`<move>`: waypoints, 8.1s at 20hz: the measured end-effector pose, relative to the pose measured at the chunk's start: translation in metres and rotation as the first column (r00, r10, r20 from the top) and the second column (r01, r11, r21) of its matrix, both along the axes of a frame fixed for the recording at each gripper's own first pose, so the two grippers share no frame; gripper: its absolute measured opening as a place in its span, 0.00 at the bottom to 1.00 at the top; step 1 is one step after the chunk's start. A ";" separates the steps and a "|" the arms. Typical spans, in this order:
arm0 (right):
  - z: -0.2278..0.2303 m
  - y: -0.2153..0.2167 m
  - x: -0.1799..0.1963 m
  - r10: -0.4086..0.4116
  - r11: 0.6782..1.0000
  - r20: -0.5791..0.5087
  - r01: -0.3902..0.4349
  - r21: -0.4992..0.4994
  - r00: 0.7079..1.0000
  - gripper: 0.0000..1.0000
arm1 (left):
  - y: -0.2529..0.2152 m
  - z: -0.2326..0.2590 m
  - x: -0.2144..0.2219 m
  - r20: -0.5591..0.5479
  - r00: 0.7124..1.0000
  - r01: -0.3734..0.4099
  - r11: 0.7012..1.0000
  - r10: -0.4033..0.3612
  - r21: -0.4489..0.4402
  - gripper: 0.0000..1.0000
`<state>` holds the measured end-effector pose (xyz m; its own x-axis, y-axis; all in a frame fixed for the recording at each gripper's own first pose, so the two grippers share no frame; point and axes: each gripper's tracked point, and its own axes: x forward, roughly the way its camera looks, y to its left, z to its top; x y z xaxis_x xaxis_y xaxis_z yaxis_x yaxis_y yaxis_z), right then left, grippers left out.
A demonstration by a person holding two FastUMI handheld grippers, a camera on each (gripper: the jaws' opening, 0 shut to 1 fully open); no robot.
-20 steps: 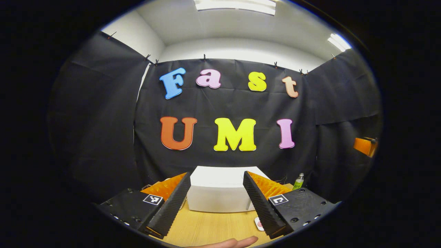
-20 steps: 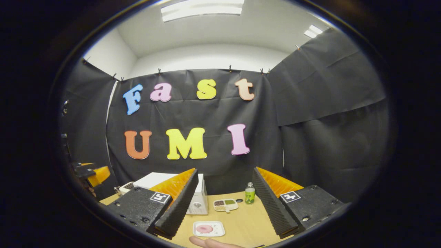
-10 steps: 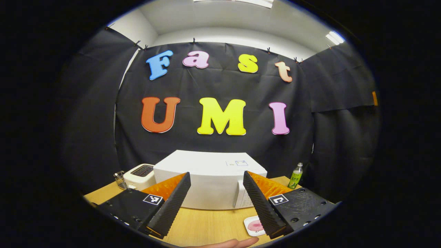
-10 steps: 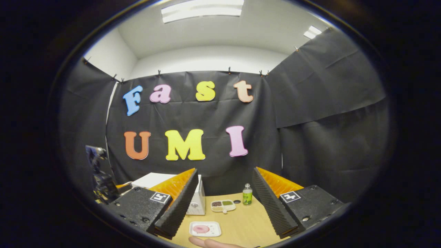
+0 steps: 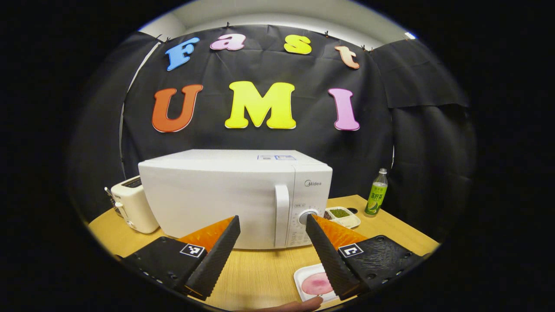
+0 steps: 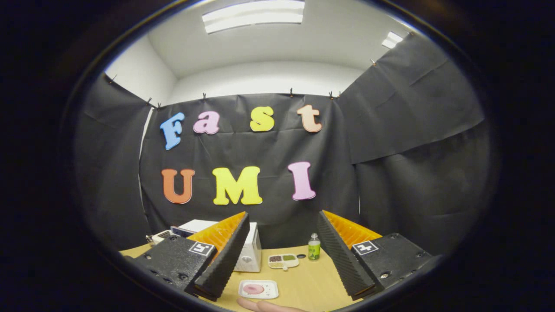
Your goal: Open the microwave oven with the left hand, put the food in, and close the microwave oven.
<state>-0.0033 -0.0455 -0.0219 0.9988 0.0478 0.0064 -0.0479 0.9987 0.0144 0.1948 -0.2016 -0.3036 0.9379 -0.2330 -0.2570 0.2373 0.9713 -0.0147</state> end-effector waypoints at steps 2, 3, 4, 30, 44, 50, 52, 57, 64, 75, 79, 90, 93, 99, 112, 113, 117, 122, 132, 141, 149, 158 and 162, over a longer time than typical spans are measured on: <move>-0.006 -0.005 0.003 0.004 1.000 -0.006 -0.004 -0.016 1.000 0.92 | -0.004 -0.015 0.014 -0.003 1.000 -0.014 1.000 0.014 0.005 0.95; -0.009 -0.007 0.004 0.007 1.000 -0.006 -0.007 -0.024 1.000 1.00 | -0.006 -0.020 0.021 -0.004 1.000 -0.016 1.000 0.016 0.009 0.92; -0.010 -0.010 0.005 0.008 0.999 -0.006 -0.008 -0.031 1.000 0.92 | -0.009 -0.023 0.027 -0.002 1.000 -0.014 1.000 0.014 0.006 0.91; -0.068 -0.044 0.028 -0.022 1.000 -0.082 0.022 0.000 0.996 0.92 | -0.025 -0.030 0.054 -0.025 0.998 -0.056 0.998 0.056 -0.015 0.07; -0.090 -0.040 0.028 -0.035 0.999 -0.131 0.036 0.003 0.991 0.92 | 0.021 -0.022 -0.049 -0.047 0.994 0.100 0.995 -0.100 -0.005 0.06; -0.101 -0.009 0.019 -0.001 1.000 -0.155 -0.001 -0.015 0.988 1.00 | 0.090 -0.015 -0.112 -0.026 0.997 0.076 0.996 -0.075 0.039 0.06; -0.105 0.002 0.016 0.012 0.999 -0.161 -0.017 -0.028 0.987 0.92 | 0.124 -0.015 -0.135 -0.035 0.999 0.033 0.999 -0.032 0.034 0.06; -0.117 0.024 0.013 0.036 0.998 -0.184 -0.045 -0.049 0.982 1.00 | 0.232 -0.004 -0.192 -0.002 0.991 -0.134 0.981 0.136 0.142 0.76; -0.145 0.031 0.022 0.021 0.997 -0.260 -0.040 -0.066 0.965 1.00 | 0.308 0.034 -0.251 0.055 0.964 -0.265 0.959 0.261 0.104 0.96; -0.205 0.032 0.080 0.060 0.986 -0.501 -0.130 -0.107 0.863 1.00 | 0.278 0.146 -0.275 0.197 0.956 -0.231 0.972 0.219 0.040 0.96; -0.252 0.030 0.104 0.099 0.976 -0.670 -0.203 -0.079 0.736 0.92 | 0.265 0.181 -0.268 0.237 0.945 -0.235 0.972 0.223 0.023 0.96; -0.391 0.015 0.124 0.211 0.965 -0.938 -0.213 0.154 0.276 0.71 | 0.240 0.218 -0.253 0.297 0.927 -0.235 0.972 0.231 -0.020 0.96; -0.422 0.027 0.126 0.257 0.954 -0.950 -0.202 0.221 0.176 0.64 | 0.243 0.217 -0.245 0.299 0.922 -0.253 0.967 0.247 -0.018 0.96; -0.463 0.034 0.129 0.260 0.955 -0.964 -0.162 0.247 0.061 0.49 | 0.240 0.197 -0.229 0.256 0.933 -0.259 0.966 0.251 -0.005 0.96; -0.486 0.055 0.108 0.394 0.912 -0.910 -0.068 0.405 -0.127 0.04 | 0.254 0.178 -0.222 0.203 0.936 -0.290 0.957 0.288 -0.019 0.96; -0.483 0.055 0.103 0.409 0.906 -0.903 -0.058 0.419 -0.128 0.04 | 0.254 0.180 -0.223 0.206 0.935 -0.290 0.957 0.288 -0.024 0.96; -0.463 0.052 0.095 0.446 0.892 -0.891 -0.034 0.450 -0.084 0.04 | 0.258 0.183 -0.227 0.212 0.936 -0.282 0.959 0.282 -0.030 0.96; -0.429 0.079 0.082 0.504 0.863 -0.863 -0.001 0.505 -0.042 0.04 | 0.251 0.184 -0.231 0.233 0.945 -0.229 0.973 0.229 -0.029 0.95; -0.399 0.198 0.071 0.567 0.823 -0.823 0.034 0.568 0.020 0.04 | 0.269 0.174 -0.256 0.236 0.951 -0.220 0.974 0.200 0.059 0.94; -0.420 0.300 0.086 0.599 0.758 -0.794 0.246 0.604 0.102 0.04 | 0.306 0.176 -0.263 0.239 0.943 -0.251 0.967 0.234 0.045 0.94; -0.438 0.343 0.149 0.514 0.649 -0.759 0.396 0.649 0.400 0.04 | 0.329 0.159 -0.254 0.230 0.940 -0.268 0.963 0.253 0.035 0.94; -0.453 0.368 0.233 0.364 0.423 -0.625 0.475 0.771 0.690 0.00 | 0.326 0.146 -0.243 0.227 0.951 -0.216 0.976 0.210 0.000 0.93; -0.461 0.372 0.257 0.299 0.358 -0.591 0.486 0.797 0.749 0.06 | 0.328 0.146 -0.237 0.232 0.952 -0.200 0.979 0.201 -0.025 0.94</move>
